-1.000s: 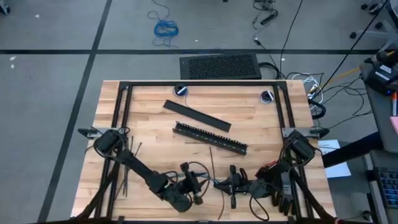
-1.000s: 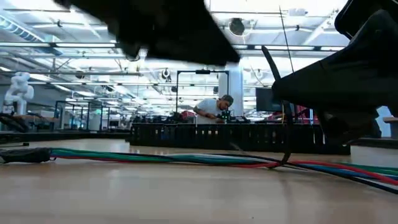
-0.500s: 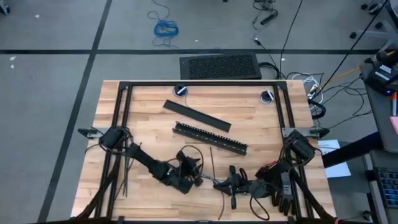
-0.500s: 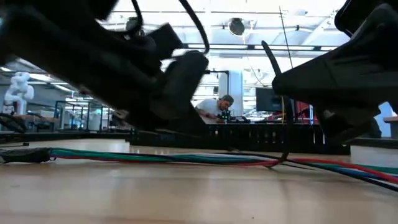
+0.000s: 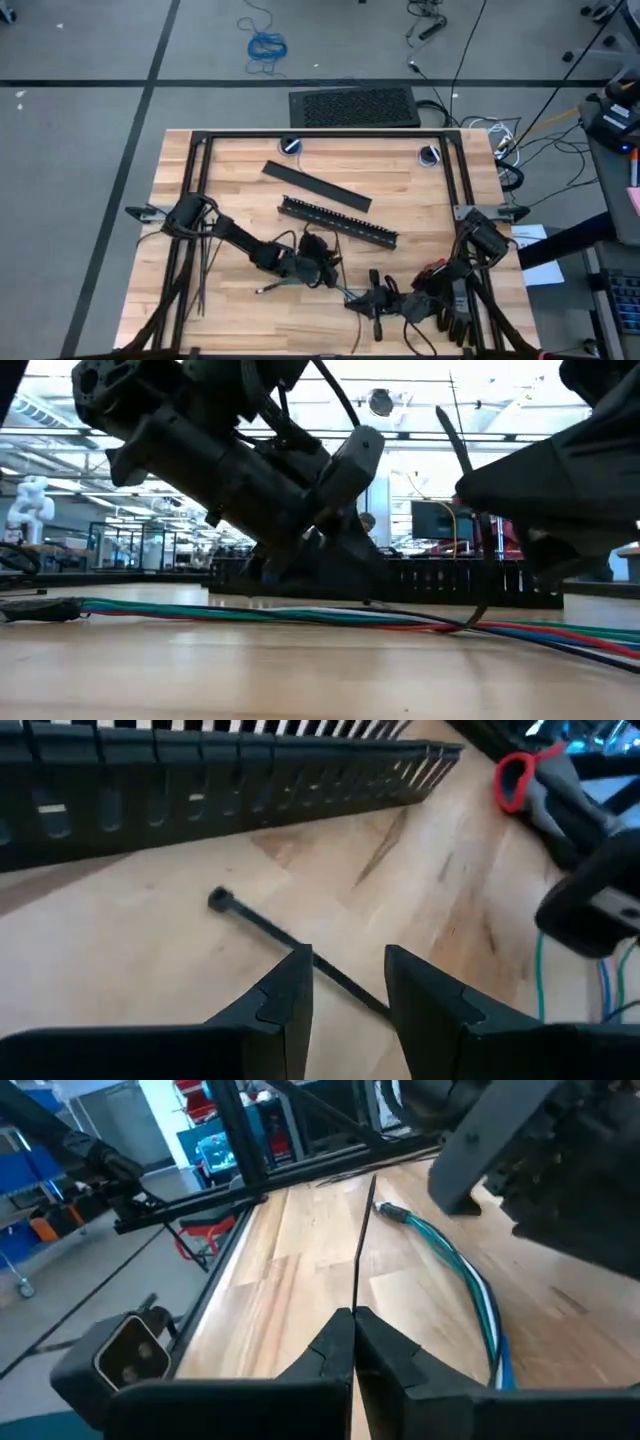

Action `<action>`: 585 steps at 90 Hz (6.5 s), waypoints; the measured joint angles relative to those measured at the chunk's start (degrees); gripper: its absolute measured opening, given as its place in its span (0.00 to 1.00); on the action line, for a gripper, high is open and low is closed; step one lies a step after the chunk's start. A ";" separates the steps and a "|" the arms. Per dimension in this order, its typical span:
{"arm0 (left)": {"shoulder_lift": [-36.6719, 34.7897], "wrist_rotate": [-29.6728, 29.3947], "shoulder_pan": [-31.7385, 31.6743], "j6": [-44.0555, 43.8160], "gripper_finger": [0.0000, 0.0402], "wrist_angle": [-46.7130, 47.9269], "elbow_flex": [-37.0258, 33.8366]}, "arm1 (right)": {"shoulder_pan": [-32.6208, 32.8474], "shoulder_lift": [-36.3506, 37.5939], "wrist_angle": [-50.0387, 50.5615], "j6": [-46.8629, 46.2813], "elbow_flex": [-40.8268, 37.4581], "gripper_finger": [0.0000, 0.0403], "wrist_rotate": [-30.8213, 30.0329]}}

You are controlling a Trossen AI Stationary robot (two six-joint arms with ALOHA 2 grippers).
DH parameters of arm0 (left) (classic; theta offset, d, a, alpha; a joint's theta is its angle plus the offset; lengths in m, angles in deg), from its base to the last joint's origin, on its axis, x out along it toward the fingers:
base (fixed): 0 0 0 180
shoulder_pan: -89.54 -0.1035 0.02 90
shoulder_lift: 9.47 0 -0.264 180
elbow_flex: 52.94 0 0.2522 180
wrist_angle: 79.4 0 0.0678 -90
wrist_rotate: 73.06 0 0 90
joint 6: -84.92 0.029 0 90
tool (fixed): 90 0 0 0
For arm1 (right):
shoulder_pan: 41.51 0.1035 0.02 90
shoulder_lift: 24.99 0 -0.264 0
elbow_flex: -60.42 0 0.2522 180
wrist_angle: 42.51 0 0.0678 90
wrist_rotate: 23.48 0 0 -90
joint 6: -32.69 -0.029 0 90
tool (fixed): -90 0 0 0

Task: Ziptie cables
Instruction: Wrap the cable wires with the black zip tie

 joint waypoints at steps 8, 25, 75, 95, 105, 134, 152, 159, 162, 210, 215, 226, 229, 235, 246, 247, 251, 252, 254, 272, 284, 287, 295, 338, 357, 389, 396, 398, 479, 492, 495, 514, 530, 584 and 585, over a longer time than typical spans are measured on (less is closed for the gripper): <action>0.00 2.84 -0.86 -1.66 0.31 0.02 0.00 | 0.00 0.00 -0.14 -0.11 -0.01 0.00 -0.01; -0.31 8.84 -3.12 -4.41 0.31 4.49 1.24 | 0.00 0.00 -0.18 -0.09 0.00 0.00 -0.02; -0.26 13.86 -7.97 -11.02 0.30 9.98 3.56 | 0.00 0.00 -2.23 0.28 -0.02 0.00 1.51; -0.20 13.86 -9.17 -14.61 0.30 15.22 3.61 | -0.02 0.00 -3.84 0.68 -0.04 0.00 1.53; -0.17 14.51 -9.35 -15.79 0.30 15.10 3.60 | -0.02 0.00 -4.28 0.74 -0.04 0.00 1.55; 0.20 14.10 -6.93 -17.66 0.30 19.33 8.89 | -0.17 0.00 -4.50 0.74 -0.04 0.00 1.83; 0.85 14.29 -5.38 -21.42 0.30 24.45 10.38 | -0.98 0.00 -5.40 0.74 -0.04 0.00 3.21; 1.49 14.93 -5.35 -22.54 0.30 24.34 10.39 | -1.36 0.00 -6.13 0.73 -0.04 0.00 3.97; 1.49 15.67 -5.35 -22.77 0.30 24.10 10.35 | -1.60 0.00 -6.20 0.74 -0.04 0.00 4.61; 1.63 24.94 -5.13 -13.69 0.31 16.31 10.29 | -2.07 0.00 -8.53 0.32 0.02 0.01 7.27; 1.64 24.83 -5.07 -12.30 0.31 16.32 10.27 | -1.78 0.00 -9.02 0.73 0.02 0.05 6.54; 1.68 21.91 -4.26 -8.04 0.30 16.31 10.23 | -0.05 0.00 -10.02 0.70 0.02 0.15 0.88; 1.70 20.38 -3.85 -7.06 0.30 16.24 10.23 | 0.57 0.00 -10.05 0.52 0.02 0.18 -1.11; 1.75 17.30 -3.05 -5.72 0.30 16.06 10.20 | 1.83 0.00 -9.68 0.40 0.02 0.23 -4.32; 1.84 13.43 -1.93 -3.71 0.30 15.35 10.10 | 4.10 0.00 -9.33 0.28 0.02 0.29 -7.59; 1.85 13.33 -1.84 -3.48 0.30 15.13 10.08 | 4.29 0.00 -9.34 0.28 0.02 0.29 -7.72; 1.88 13.11 -1.47 -3.02 0.30 13.84 10.08 | 4.96 0.00 -9.42 0.30 0.06 0.30 -7.97; 1.88 13.10 -1.33 -2.93 0.30 13.48 10.08 | 5.11 0.00 -9.43 0.33 0.09 0.30 -7.99; 1.89 13.09 -1.21 -2.80 0.30 12.79 10.08 | 5.47 0.00 -9.40 0.51 0.27 0.30 -7.97; 1.88 12.96 -0.64 -0.78 0.30 9.81 10.08 | 8.49 0.00 -13.96 12.89 4.75 0.29 -1.55; 1.86 12.96 -0.65 -0.79 0.30 9.63 10.10 | 9.91 0.04 -18.85 23.65 7.90 0.29 -0.58; 1.86 12.96 -0.64 -0.79 0.30 9.48 10.10 | 10.10 0.48 -18.75 25.49 8.42 0.29 -1.36; 1.85 12.96 -0.24 -0.59 0.30 6.65 10.10 | 10.23 3.23 -14.85 26.93 9.31 0.29 -11.17; 0.24 18.80 0.06 1.23 0.30 18.81 10.19 | 0.33 22.20 50.44 -22.28 6.43 0.07 -14.45; 0.17 17.09 -0.15 -7.57 0.30 19.84 10.21 | -7.48 22.71 70.40 -35.51 6.33 0.00 -0.49; -0.65 17.72 0.26 -6.92 0.30 24.13 10.32 | -16.19 22.71 71.98 -30.21 6.34 0.21 13.86; -0.76 16.71 0.82 -6.27 0.30 26.81 10.54 | -17.89 22.71 72.07 -30.85 6.36 0.27 16.54; -0.81 16.54 0.94 -6.26 0.30 27.42 10.54 | -18.41 22.71 72.21 -31.46 6.36 0.29 17.46; -4.41 11.82 8.42 -1.60 0.30 40.84 10.10 | -28.30 12.18 102.47 -37.05 26.97 0.36 34.13; -4.74 11.39 8.49 -1.38 0.30 41.57 10.05 | -28.65 11.98 102.15 -36.52 27.87 0.36 34.67; -4.76 11.41 8.49 -1.40 0.30 41.65 10.08 | -28.84 11.98 102.46 -36.32 27.84 0.36 34.65; -4.93 11.28 8.52 -1.86 0.30 43.97 10.16 | -29.73 12.09 102.80 -36.30 26.28 0.36 34.28; -4.94 11.19 8.57 -1.82 0.30 44.08 10.19 | -29.73 12.22 102.47 -36.26 25.52 0.35 34.10; -7.57 0.55 9.91 -1.78 0.30 47.13 10.10 | -29.28 12.26 100.50 -35.68 22.88 0.12 33.46; -7.63 0.53 9.91 -1.78 0.30 47.10 10.10 | -29.23 12.26 100.49 -35.62 22.88 0.11 33.44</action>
